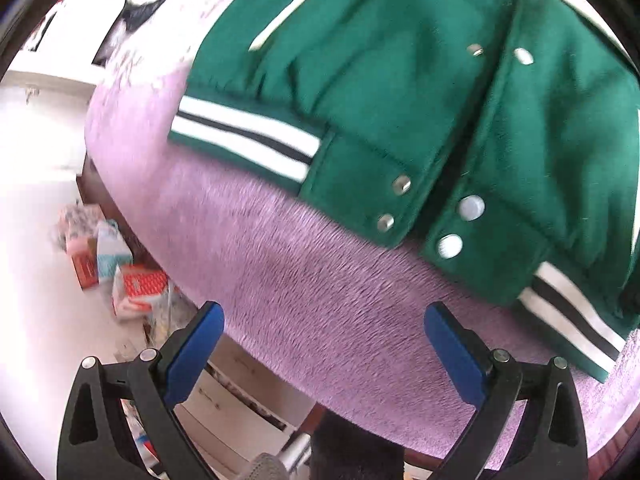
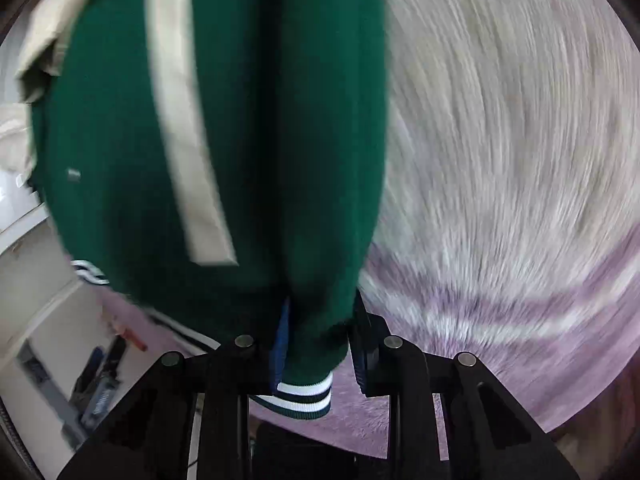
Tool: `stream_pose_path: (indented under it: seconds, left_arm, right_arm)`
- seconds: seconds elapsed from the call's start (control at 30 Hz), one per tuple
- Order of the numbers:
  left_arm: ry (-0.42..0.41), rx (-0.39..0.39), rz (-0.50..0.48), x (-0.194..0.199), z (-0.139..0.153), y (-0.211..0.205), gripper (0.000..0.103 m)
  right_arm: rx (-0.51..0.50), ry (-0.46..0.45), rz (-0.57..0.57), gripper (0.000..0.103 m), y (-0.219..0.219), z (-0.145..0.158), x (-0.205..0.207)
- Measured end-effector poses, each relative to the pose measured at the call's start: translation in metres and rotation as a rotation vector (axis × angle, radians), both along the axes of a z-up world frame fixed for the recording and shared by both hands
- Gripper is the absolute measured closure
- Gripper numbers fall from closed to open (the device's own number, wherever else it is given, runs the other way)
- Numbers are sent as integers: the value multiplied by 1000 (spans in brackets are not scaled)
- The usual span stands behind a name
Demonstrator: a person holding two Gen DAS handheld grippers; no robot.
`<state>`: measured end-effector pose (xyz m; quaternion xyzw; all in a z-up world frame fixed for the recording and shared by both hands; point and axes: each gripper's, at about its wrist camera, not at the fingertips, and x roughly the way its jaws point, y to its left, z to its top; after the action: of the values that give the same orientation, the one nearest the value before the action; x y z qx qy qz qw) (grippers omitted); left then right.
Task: Fold large clothes
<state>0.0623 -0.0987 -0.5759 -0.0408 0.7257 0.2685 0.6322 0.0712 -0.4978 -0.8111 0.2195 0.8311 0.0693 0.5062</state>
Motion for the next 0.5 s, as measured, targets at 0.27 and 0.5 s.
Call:
stream_pose_path:
  seconds: [0.27,0.5]
  left_arm:
    - [-180,-394,264,9,-33,32,2]
    - [-203,-394,291,13,-57,30,2]
  right_arm:
    - [49,0,-15,58,-41,23,-8]
    - [120,-41,-120,83,-49,34,-24]
